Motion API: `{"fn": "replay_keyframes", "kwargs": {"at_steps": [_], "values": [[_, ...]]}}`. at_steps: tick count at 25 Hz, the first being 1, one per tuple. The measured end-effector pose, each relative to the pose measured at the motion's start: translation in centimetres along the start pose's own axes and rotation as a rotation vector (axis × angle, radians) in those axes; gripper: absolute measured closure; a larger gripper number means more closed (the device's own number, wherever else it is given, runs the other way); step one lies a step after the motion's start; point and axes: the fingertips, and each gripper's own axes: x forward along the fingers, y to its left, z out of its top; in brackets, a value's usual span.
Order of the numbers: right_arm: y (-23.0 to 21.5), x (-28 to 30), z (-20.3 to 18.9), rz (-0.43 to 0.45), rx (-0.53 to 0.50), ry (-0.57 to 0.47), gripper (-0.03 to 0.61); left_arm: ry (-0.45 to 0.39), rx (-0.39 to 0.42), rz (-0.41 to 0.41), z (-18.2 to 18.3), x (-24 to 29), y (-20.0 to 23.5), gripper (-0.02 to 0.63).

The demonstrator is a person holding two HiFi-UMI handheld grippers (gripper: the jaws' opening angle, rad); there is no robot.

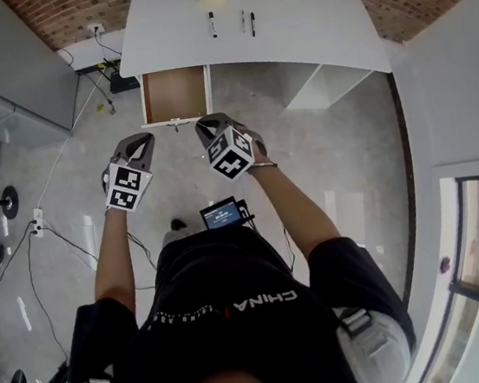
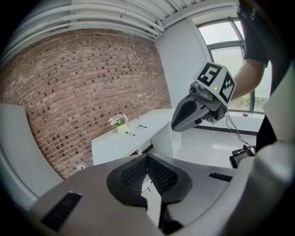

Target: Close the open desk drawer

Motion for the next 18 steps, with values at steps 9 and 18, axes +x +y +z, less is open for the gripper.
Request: {"fn": "replay_keyframes", "kwargs": {"at_steps": [9,18], "values": [[-1.4,2.0,2.8,-0.074,0.025,-0.006,0.561,-0.036,0.044,-0.045,0.1,1.3,4.0,0.601],[-0.8,3.1,4.8,-0.098,0.026,0.005,0.561,-0.046,0.059,-0.078,-0.7,0.9,5.7,0.601]]}}
